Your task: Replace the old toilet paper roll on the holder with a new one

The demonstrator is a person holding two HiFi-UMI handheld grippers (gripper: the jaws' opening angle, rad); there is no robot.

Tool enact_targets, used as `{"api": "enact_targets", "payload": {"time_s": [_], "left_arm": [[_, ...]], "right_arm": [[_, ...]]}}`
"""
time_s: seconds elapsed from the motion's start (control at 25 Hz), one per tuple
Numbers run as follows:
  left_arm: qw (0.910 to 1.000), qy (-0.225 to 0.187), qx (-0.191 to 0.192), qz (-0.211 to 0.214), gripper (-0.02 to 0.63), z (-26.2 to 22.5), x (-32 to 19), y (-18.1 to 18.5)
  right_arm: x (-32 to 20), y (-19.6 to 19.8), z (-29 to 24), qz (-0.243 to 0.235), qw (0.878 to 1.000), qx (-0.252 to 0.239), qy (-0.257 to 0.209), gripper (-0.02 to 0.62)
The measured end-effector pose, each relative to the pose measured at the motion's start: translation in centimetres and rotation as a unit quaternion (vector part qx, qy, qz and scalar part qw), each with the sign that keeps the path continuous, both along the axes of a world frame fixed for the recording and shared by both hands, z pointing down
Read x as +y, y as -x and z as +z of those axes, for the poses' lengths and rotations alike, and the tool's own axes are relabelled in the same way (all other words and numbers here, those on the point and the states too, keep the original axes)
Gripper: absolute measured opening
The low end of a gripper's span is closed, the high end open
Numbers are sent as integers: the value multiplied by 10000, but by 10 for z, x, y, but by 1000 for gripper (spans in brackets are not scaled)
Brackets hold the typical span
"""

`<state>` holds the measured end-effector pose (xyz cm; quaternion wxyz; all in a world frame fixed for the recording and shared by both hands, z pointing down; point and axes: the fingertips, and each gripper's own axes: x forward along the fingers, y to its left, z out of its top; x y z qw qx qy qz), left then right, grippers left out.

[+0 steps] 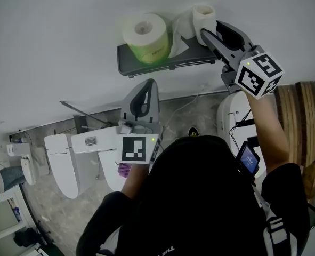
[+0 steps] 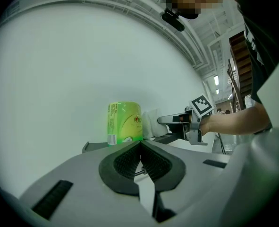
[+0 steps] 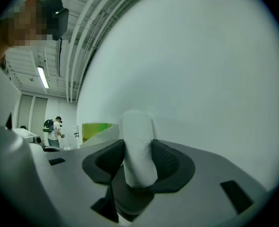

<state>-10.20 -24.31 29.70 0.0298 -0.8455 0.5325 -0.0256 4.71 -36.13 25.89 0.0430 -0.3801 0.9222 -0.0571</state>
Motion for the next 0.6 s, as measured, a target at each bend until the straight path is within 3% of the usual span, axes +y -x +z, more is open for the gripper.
{"api": "enact_targets", "payload": {"time_s": [0.36, 0.6], "left_arm": [[9999, 107, -117, 14, 21, 0, -3, 2], [9999, 19, -49, 127, 21, 0, -3, -5]], "right_arm": [[6, -6, 4, 11, 10000, 41, -35, 187], [9, -2, 9, -10, 9988, 463, -139, 187]]}}
